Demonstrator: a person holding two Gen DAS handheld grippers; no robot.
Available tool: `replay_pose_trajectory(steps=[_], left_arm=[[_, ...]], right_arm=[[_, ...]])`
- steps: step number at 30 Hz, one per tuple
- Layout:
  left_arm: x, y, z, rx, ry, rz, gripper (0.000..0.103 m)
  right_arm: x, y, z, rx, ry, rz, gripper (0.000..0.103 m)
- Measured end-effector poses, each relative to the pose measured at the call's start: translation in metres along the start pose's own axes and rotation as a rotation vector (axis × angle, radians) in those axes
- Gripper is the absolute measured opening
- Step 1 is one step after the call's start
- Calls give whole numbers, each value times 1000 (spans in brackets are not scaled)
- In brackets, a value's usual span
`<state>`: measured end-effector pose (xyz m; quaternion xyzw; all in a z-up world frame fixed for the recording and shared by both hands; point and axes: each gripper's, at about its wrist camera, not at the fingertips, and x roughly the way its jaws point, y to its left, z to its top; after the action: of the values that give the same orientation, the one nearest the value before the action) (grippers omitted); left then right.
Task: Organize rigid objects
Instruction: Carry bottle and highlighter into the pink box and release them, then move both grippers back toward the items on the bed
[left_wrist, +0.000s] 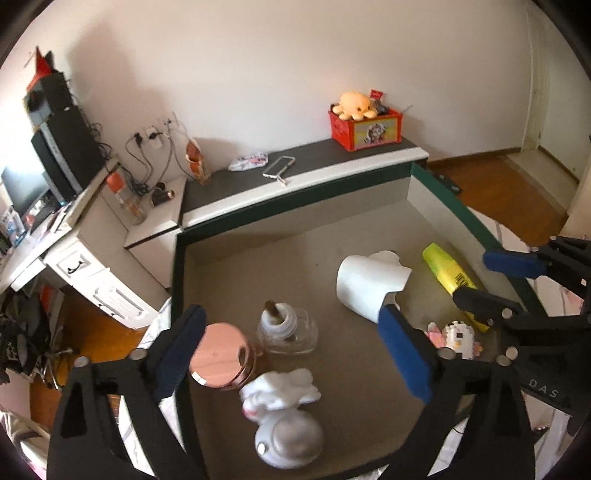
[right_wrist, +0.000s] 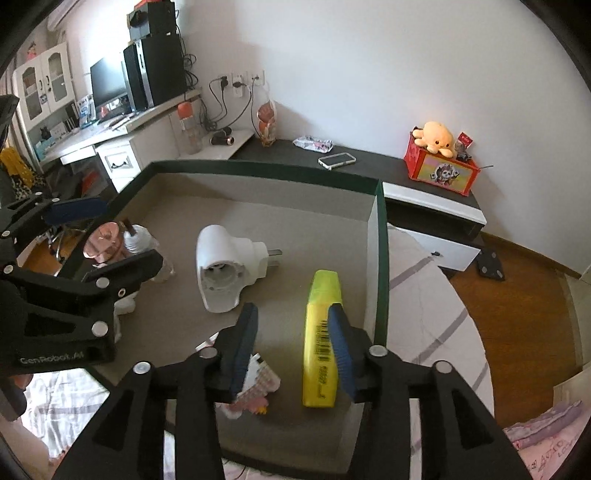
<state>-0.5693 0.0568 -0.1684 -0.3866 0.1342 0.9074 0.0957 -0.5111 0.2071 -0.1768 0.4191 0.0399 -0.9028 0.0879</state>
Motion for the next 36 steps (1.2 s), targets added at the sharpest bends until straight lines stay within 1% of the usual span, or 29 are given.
replay_pose_trajectory(steps=[2, 3, 4, 6, 9, 10, 11, 12, 14, 15, 17, 19, 22, 24, 28, 32, 36], left_arm=[[-14, 2, -3, -12, -21, 11, 102], [-18, 6, -4, -17, -26, 16, 103], [-25, 7, -6, -22, -36, 20, 103], [-41, 9, -12, -33, -60, 52, 103], [-68, 10, -24, -33, -113, 119, 103], [-77, 11, -29, -36, -126, 128, 103], [-89, 11, -35, -45, -145, 129, 103], [-97, 11, -39, -53, -159, 129, 103], [-120, 10, -51, -63, -198, 132, 103], [-128, 9, -56, -58, -211, 135, 103], [-151, 4, -72, -36, -243, 167, 103], [-170, 0, -84, -35, -270, 183, 103], [-194, -2, -102, -51, -301, 180, 103], [-207, -4, -114, -56, -312, 175, 103], [-230, -7, -138, -100, -333, 200, 103], [-248, -13, -159, -119, -338, 182, 103], [-263, -17, -174, -135, -346, 174, 103]], right_arm=[[-13, 2, -3, 1, -30, -17, 68], [-16, 3, -3, 3, -39, -21, 73], [-22, 3, -4, 5, -51, -23, 81], [-37, 4, -7, 7, -87, -19, 82], [-59, 9, -13, 4, -136, -30, 87], [-68, 11, -16, 2, -154, -35, 90], [-75, 12, -19, -1, -168, -41, 98], [-83, 13, -22, -2, -182, -51, 103], [-103, 18, -30, -6, -224, -63, 103], [-109, 19, -33, -9, -231, -63, 103], [-125, 26, -42, -24, -251, -71, 103], [-141, 32, -54, -28, -280, -85, 103], [-165, 41, -71, -36, -317, -105, 103], [-177, 45, -83, -40, -332, -118, 103], [-199, 51, -102, -25, -365, -133, 103], [-217, 54, -121, -1, -390, -141, 103], [-232, 54, -141, 41, -414, -121, 103]])
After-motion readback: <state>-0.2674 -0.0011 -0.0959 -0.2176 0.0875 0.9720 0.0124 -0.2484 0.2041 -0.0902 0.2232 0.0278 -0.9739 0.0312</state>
